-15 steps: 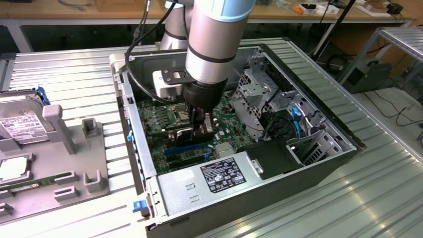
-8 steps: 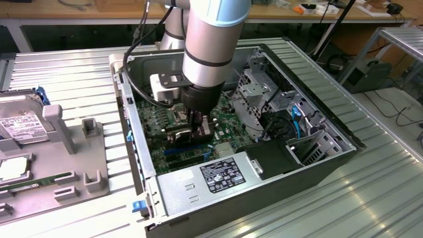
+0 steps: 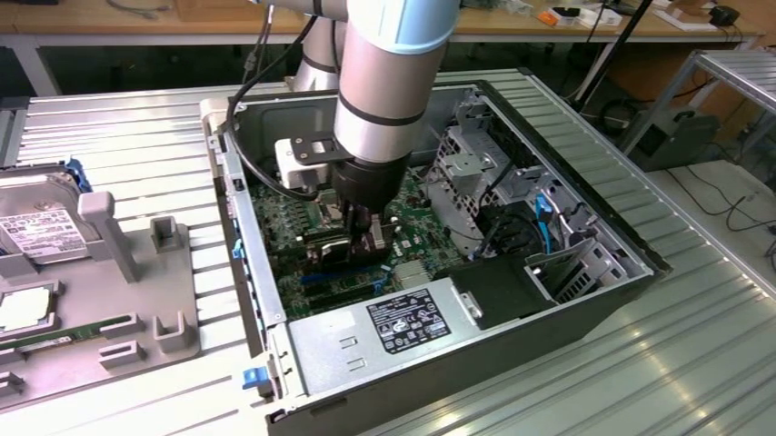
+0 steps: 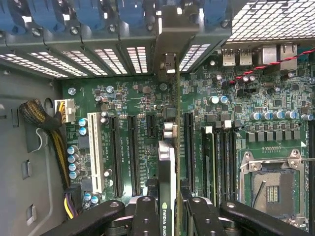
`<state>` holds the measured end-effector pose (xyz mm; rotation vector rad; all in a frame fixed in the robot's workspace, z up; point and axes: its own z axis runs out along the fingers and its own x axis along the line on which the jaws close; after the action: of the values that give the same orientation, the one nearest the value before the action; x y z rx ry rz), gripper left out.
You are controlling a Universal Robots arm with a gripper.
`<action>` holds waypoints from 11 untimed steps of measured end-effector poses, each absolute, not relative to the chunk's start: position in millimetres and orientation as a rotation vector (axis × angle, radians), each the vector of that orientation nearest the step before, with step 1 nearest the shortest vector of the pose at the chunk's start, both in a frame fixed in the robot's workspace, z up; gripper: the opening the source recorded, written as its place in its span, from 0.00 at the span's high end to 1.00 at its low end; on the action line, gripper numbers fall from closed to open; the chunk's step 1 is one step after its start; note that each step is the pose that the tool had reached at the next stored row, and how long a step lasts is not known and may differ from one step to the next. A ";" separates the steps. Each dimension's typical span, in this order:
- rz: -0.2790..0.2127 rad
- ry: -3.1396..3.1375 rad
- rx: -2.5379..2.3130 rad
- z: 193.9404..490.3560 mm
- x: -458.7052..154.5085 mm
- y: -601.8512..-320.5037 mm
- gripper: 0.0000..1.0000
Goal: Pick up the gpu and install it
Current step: 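Insert the gpu into the slot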
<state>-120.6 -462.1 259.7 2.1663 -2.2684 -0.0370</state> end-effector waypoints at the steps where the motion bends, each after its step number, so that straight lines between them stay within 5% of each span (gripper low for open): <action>1: -0.037 -2.268 2.167 259.7 -120.6 -462.1 0.73; 11: -0.037 -2.266 2.167 262.6 -120.7 -458.1 0.73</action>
<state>-120.7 -458.1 262.6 2.1672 -2.2662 -0.0371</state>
